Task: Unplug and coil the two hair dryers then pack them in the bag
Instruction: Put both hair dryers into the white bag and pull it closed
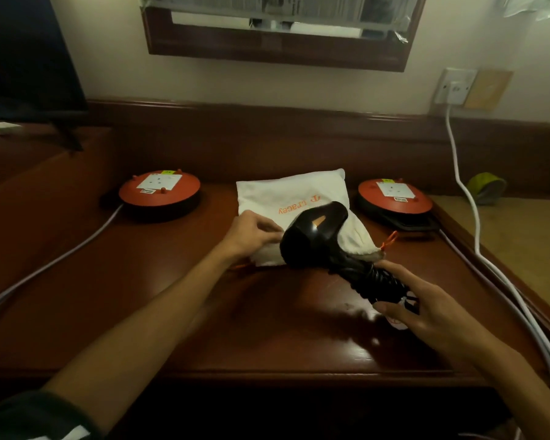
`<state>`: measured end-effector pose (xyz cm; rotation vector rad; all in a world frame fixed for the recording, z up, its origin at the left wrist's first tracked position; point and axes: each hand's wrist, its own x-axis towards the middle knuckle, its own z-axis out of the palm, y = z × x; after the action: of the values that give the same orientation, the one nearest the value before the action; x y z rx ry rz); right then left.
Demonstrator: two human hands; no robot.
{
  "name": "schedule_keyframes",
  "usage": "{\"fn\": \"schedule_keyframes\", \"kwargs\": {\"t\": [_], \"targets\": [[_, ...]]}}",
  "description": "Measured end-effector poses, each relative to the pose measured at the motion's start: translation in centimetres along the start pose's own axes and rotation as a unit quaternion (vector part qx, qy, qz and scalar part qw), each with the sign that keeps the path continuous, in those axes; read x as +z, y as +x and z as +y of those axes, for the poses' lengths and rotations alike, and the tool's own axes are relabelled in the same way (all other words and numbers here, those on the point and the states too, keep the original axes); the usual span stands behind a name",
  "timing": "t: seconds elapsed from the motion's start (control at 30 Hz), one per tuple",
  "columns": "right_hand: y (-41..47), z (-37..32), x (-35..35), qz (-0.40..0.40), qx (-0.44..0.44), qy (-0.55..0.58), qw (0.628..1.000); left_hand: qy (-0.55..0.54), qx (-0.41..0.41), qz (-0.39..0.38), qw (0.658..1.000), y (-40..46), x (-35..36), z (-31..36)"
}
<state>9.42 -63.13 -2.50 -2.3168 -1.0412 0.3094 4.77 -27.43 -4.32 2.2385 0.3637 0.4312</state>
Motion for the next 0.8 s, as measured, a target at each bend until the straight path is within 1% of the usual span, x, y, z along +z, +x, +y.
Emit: {"fn": "schedule_keyframes", "kwargs": {"t": [0.07,0.13,0.23,0.3,0.37,0.47,0.57,0.7,0.8], "targets": [[-0.7,-0.2,0.4,-0.009,-0.019,-0.022,1.000,-0.076,-0.031,0.036,0.996,0.9,-0.7,0.6],[-1.1,-0.4,1.0,-0.016,-0.041,-0.054,0.998,-0.127,-0.036,0.071,0.989,1.8,-1.3,1.4],[-0.7,-0.7,2.0,-0.035,-0.069,-0.103,0.992,-0.142,-0.036,0.108,0.983,2.8,-2.0,2.7],[-0.1,-1.0,2.4,-0.041,-0.073,-0.122,0.989,-0.131,-0.016,0.109,0.985,3.3,-2.6,3.0],[0.6,-0.9,2.4,-0.034,-0.065,-0.131,0.989,-0.109,0.020,0.088,0.990,3.1,-3.2,3.1],[1.5,-0.8,2.2,-0.025,-0.046,-0.128,0.990,-0.061,0.061,0.065,0.994,2.3,-3.8,3.1],[2.9,-0.5,1.9,-0.016,-0.028,-0.126,0.991,-0.032,0.101,0.059,0.993,1.6,-3.9,2.8],[5.5,-0.9,1.9,-0.009,0.001,-0.133,0.991,-0.003,0.136,0.046,0.990,0.8,-3.5,2.6],[7.6,-1.8,2.2,-0.004,0.031,-0.141,0.990,0.014,0.131,0.041,0.990,0.5,-3.4,2.5]]}}
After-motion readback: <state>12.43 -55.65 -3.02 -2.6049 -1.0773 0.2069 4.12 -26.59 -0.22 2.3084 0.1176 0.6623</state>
